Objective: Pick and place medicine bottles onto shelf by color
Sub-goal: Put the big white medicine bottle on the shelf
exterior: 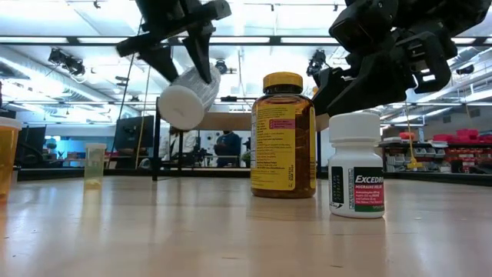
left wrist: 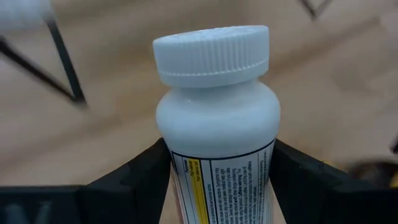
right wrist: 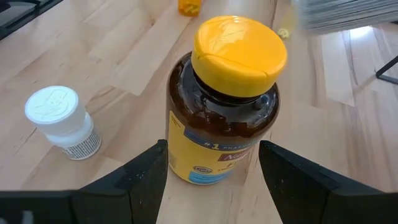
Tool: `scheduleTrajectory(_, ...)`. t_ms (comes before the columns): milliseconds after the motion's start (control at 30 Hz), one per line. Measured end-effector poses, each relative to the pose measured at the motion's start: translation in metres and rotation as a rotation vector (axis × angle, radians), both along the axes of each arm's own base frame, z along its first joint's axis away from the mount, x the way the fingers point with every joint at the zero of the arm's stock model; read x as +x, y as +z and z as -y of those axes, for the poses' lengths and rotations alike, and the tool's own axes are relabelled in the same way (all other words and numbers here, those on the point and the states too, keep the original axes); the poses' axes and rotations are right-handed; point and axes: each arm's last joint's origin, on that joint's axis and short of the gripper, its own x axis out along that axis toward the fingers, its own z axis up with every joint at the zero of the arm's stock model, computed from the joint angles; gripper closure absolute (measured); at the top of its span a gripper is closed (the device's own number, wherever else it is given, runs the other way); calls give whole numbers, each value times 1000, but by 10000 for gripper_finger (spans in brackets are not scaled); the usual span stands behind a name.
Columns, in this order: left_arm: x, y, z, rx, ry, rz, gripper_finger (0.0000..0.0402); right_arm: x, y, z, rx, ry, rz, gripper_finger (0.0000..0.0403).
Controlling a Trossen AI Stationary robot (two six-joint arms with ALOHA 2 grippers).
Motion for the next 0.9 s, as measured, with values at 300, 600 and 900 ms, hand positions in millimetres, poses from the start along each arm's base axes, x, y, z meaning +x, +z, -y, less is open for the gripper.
scheduleTrajectory(300, 4, 16, -25, 460, 14, -51, 158, -1, -2, 0, 44, -33, -31, 147)
scheduleTrajectory(600, 7, 23, -57, 622, 136, -99, 157, -2, -2, 1, 49, -69, -41, 147)
scheduleTrajectory(900, 6, 15, -94, 609, 298, -89, 157, -2, -4, 1, 44, -70, -55, 147)
